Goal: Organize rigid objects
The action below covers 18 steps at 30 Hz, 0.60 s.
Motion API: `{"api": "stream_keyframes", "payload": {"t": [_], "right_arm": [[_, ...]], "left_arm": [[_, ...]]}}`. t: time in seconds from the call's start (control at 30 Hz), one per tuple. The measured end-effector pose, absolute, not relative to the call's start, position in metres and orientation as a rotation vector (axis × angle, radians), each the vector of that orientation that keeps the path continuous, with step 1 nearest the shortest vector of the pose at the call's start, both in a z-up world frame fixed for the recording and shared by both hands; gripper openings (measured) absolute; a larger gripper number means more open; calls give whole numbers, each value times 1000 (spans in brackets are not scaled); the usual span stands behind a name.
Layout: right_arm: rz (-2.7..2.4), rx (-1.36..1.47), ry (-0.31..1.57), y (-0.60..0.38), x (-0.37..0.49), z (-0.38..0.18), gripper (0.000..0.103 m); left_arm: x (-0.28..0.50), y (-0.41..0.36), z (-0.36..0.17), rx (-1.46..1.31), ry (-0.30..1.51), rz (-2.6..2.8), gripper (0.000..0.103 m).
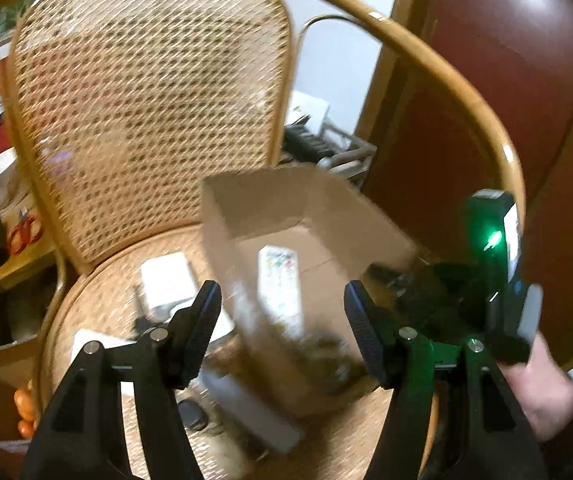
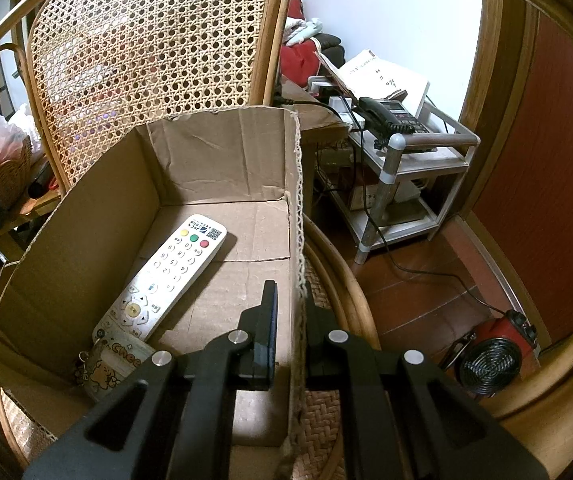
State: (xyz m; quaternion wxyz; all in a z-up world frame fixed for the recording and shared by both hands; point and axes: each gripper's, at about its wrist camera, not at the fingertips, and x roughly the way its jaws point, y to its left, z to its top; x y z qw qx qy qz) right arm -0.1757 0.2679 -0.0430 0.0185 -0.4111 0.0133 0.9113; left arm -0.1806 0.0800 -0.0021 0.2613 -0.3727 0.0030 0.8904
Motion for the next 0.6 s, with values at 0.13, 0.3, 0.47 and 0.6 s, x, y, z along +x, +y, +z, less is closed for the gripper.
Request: {"api": "stream_keyframes", "payload": {"t": [0.13, 0.3, 0.47, 0.6], "right_arm": [[2829, -1278, 39, 267, -176, -43, 11], [2823, -1281, 41, 267, -177, -44, 11], [2823, -1278, 41, 266, -177, -44, 11], [2824, -1279, 40, 266, -177, -44, 11]], "left_arm": [[-173, 58, -15, -1054, 66, 2430, 64], [-164, 27, -32, -1125, 90, 2445, 64], [-155, 16, -55, -1207, 99, 2419, 64], [-153, 22, -76, -1266, 131, 2374, 64]]}}
